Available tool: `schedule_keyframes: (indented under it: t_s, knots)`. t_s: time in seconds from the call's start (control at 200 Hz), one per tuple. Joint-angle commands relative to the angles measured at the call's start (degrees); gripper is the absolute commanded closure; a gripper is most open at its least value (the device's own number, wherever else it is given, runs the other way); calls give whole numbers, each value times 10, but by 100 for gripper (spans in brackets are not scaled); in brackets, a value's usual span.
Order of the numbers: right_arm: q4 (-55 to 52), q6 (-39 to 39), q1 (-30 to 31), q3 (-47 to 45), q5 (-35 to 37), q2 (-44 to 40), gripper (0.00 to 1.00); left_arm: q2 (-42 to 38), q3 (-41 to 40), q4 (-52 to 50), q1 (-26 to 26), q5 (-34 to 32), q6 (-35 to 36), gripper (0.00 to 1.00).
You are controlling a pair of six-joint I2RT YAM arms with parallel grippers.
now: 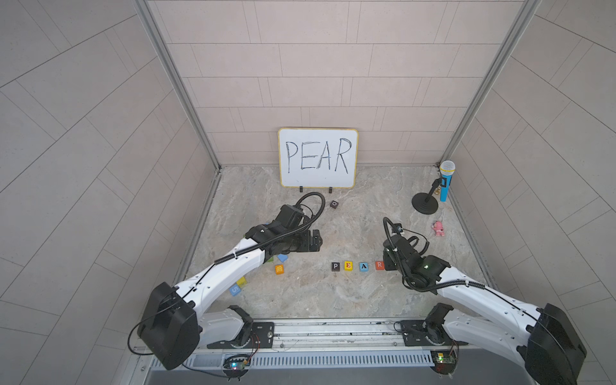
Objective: Spell the uppercase word “pear” with letter blocks
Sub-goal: Reset both arms
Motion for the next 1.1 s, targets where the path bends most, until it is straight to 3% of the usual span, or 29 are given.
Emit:
schedule_keyframes:
  t_s: [0.0, 0.405, 0.61, 0.74, 0.815, 0.856, 0.931, 1.096]
  knots:
    - [3, -19, -4, 16, 34, -8, 57, -7, 7, -5, 2, -13, 12, 0]
    - [41, -75, -12, 11, 75, -12, 56, -3, 5, -11, 7, -44, 29, 0]
    - [182, -167, -13, -32, 151, -46, 59, -32, 15, -30, 11, -129, 58, 0]
    - [281, -279, -14, -71, 164, -79, 59, -45, 29, -41, 10, -146, 69, 0]
    - [352, -356, -14, -102, 168, -81, 54, -48, 38, -54, 12, -162, 77, 0]
    - [415, -402, -17, -127, 177, -70, 46, -49, 41, -60, 12, -170, 79, 0]
    - [523, -457, -40, -168, 159, -31, 42, -53, 39, -63, 12, -185, 81, 0]
    - [701, -477, -116, -183, 119, 138, 37, -63, 17, -33, 12, -217, 87, 0]
